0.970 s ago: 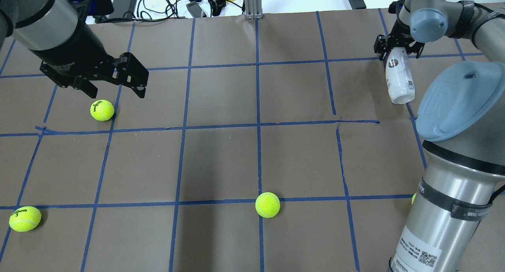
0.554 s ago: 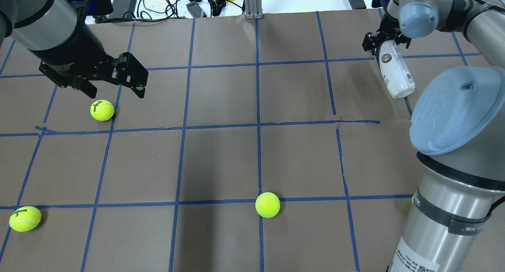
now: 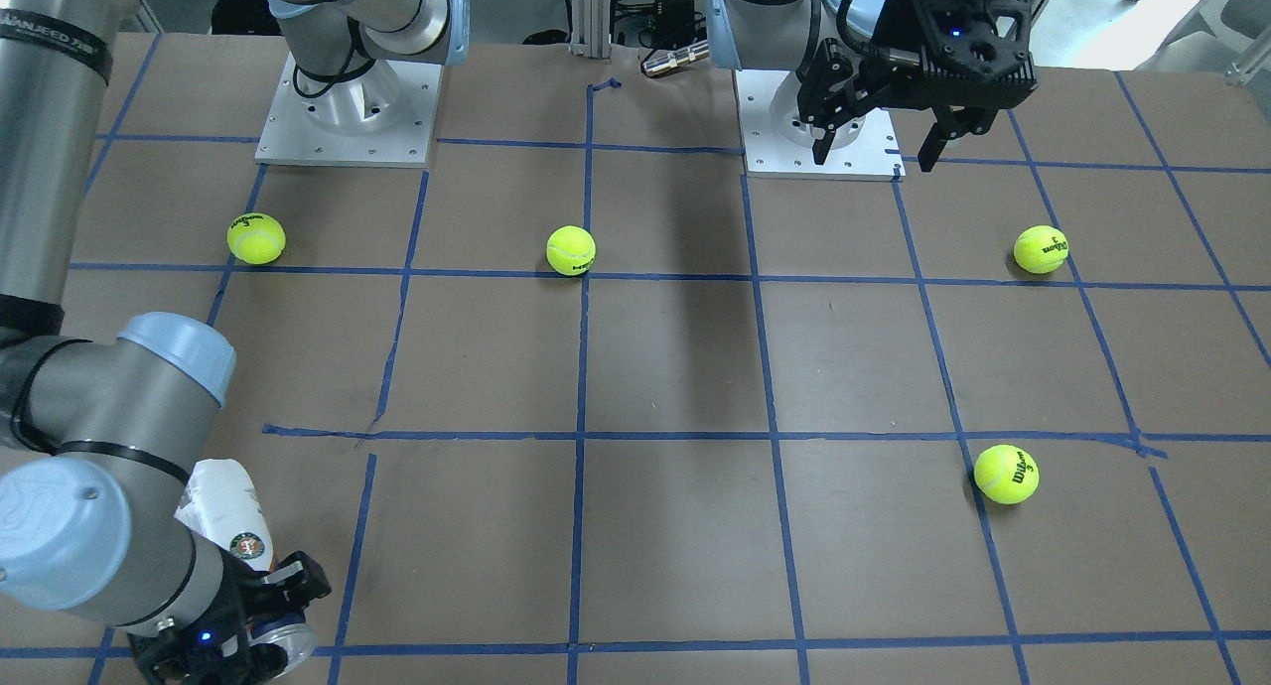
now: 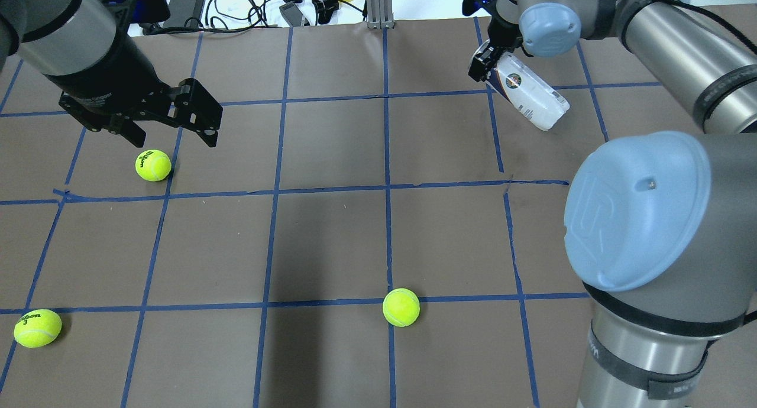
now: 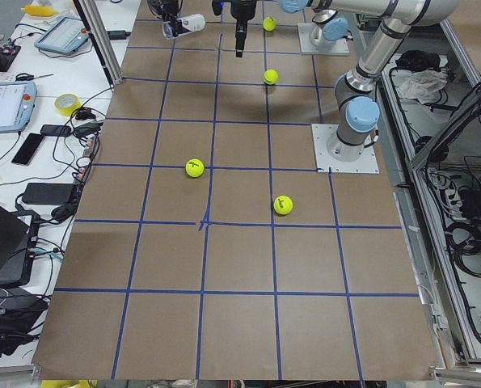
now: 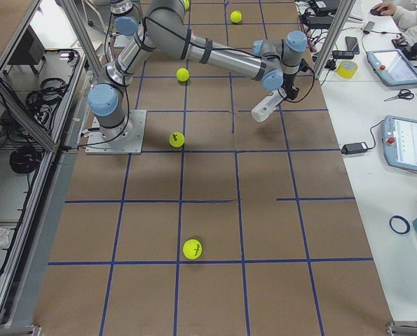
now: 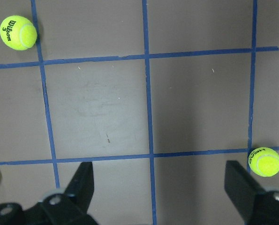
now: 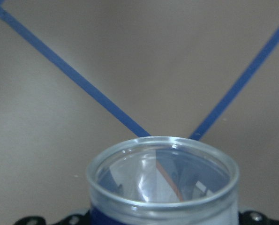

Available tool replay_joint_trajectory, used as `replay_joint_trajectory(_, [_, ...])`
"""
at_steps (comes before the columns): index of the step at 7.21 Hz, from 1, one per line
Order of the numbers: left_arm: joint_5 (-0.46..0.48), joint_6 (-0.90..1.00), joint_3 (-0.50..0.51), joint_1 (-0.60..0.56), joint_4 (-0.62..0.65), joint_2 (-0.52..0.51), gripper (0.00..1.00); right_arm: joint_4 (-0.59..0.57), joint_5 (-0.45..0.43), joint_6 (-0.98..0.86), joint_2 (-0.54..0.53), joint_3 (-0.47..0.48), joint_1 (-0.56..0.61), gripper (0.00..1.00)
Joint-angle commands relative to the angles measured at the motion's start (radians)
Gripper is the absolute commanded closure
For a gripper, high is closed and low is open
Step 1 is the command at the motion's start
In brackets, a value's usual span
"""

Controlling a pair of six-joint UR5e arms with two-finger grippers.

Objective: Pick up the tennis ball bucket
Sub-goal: 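Carry the can toward the table centre and lay it down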

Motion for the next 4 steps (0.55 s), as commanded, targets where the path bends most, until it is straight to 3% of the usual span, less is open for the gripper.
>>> replay_joint_trajectory(1, [0.0,0.0,0.0,0.0,0.0,0.0,0.0,-0.054,0.036,-0.123,-0.003,0.009,0.127,0.37])
replay_joint_trajectory(3, [0.0,0.0,0.0,0.0,0.0,0.0,0.0,-0.056,0.034,-0.198,-0.009,0.038,0.227,0.37])
replay_joint_trajectory(4, [0.0,0.0,0.0,0.0,0.0,0.0,0.0,-0.059,0.019,-0.189,-0.027,0.073,0.306,0.31])
